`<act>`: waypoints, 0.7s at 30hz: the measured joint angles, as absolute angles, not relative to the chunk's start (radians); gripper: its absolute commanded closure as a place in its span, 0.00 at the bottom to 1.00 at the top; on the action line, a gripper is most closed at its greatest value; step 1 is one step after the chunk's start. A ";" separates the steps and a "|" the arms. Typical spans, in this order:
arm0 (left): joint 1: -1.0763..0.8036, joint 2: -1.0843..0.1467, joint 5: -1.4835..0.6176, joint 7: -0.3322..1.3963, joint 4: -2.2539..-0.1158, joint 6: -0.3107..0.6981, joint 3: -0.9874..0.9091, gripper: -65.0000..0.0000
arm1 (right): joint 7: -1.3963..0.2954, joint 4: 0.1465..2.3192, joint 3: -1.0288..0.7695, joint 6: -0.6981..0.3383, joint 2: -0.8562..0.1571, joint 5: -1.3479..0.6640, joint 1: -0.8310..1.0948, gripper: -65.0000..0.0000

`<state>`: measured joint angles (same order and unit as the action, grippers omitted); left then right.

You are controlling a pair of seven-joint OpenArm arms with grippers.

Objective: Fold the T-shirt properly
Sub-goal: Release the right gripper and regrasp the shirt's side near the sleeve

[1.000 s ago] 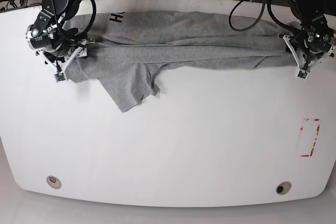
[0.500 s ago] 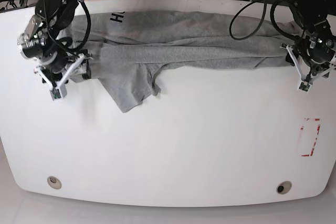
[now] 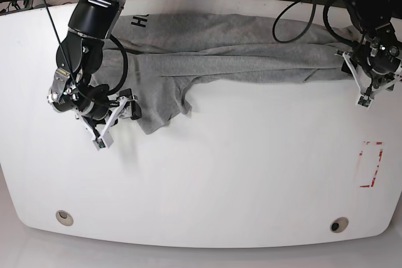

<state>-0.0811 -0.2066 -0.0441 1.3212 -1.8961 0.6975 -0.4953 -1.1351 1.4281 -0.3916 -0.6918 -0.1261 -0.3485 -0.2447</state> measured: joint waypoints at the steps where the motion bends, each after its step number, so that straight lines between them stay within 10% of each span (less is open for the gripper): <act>1: -0.082 -0.207 -0.041 1.321 -1.897 0.697 -0.496 0.43 | -1.103 1.403 -0.378 -0.692 -0.128 -0.349 -0.250 0.34; 21: -0.099 -0.203 -0.046 1.319 -1.895 0.698 -0.529 0.43 | -0.957 1.161 -0.308 -0.693 -0.169 -0.367 -0.293 0.34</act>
